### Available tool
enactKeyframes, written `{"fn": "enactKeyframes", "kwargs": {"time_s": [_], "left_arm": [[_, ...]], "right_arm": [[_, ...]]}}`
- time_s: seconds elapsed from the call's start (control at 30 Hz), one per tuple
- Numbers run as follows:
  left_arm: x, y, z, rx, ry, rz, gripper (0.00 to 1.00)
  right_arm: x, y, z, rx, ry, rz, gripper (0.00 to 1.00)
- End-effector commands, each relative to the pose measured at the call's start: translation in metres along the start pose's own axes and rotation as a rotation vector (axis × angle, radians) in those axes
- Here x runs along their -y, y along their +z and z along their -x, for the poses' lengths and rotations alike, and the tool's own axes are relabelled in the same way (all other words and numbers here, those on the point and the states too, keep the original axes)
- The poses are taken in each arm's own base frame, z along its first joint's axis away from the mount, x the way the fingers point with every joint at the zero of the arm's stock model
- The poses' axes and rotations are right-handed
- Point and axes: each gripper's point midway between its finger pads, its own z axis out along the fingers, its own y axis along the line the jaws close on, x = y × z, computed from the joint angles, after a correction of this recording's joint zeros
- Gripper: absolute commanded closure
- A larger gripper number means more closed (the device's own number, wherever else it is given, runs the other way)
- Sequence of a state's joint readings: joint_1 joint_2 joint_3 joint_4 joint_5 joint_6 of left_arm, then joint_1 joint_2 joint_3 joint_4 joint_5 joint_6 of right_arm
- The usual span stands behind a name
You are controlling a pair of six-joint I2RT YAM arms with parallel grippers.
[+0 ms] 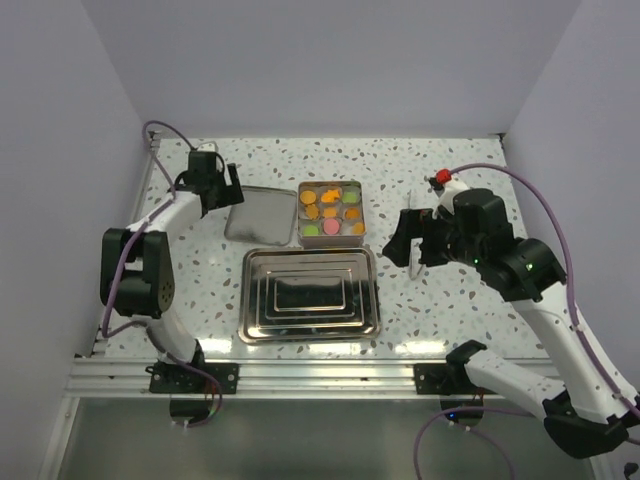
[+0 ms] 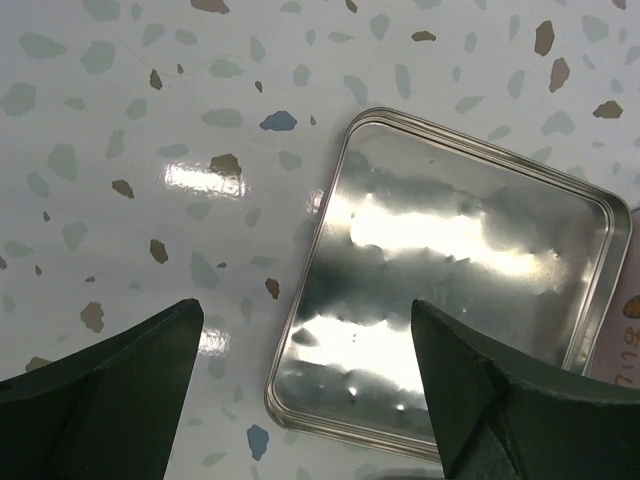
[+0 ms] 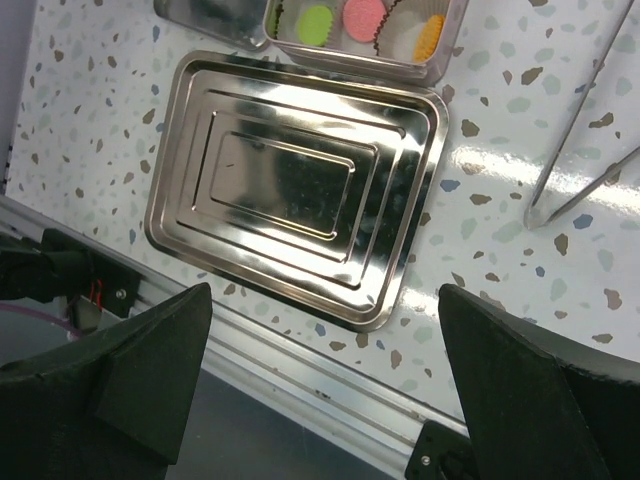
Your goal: Pack the cookies
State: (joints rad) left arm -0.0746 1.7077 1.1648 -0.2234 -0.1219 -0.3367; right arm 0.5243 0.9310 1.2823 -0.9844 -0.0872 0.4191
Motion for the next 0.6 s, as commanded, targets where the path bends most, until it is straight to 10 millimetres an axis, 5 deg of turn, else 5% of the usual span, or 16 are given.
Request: {"fn": "enactKeyframes", "kwargs": {"time_s": [0.0,0.27,0.57], "left_arm": [[0.004,0.021,0.016,0.013,0.041,-0.019,0.11],[0.007,0.06,-0.008,-0.095,0.062,-0.017,0.37],[-0.01,0.075,-0.042,-0.202,0.086,0.053,0.62]], "right_arm": [[0.002,-0.004,0.012,0.027,0.022,-0.034,0.01],[0.006,0.006,0.015,0.005,0.024,-0.071,0.01],[0.009,0.015,0.019,-0.013,-0.004,-0.093,0.01]]}}
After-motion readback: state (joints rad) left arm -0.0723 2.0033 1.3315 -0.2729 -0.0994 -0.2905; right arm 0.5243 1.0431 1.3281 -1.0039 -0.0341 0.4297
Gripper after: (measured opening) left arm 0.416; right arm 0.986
